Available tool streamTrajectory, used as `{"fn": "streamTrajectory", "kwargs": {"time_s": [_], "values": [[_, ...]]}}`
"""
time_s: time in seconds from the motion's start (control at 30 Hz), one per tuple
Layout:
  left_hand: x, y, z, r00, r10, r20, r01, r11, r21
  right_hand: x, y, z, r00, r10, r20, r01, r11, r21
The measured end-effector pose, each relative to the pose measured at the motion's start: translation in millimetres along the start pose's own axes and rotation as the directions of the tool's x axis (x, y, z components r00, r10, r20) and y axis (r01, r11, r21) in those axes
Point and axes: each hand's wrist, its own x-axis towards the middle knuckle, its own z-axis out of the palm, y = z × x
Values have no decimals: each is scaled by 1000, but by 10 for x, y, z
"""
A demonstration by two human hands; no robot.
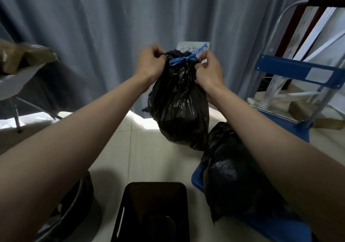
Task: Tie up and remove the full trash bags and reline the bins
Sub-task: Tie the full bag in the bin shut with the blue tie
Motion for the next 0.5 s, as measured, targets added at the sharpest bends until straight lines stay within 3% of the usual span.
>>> {"fn": "streamTrajectory", "kwargs": {"time_s": [0.5], "values": [[418, -1814, 1353, 985, -118, 124, 85, 966, 243, 699, 2049, 577, 993, 118, -9, -112, 909, -402]]}}
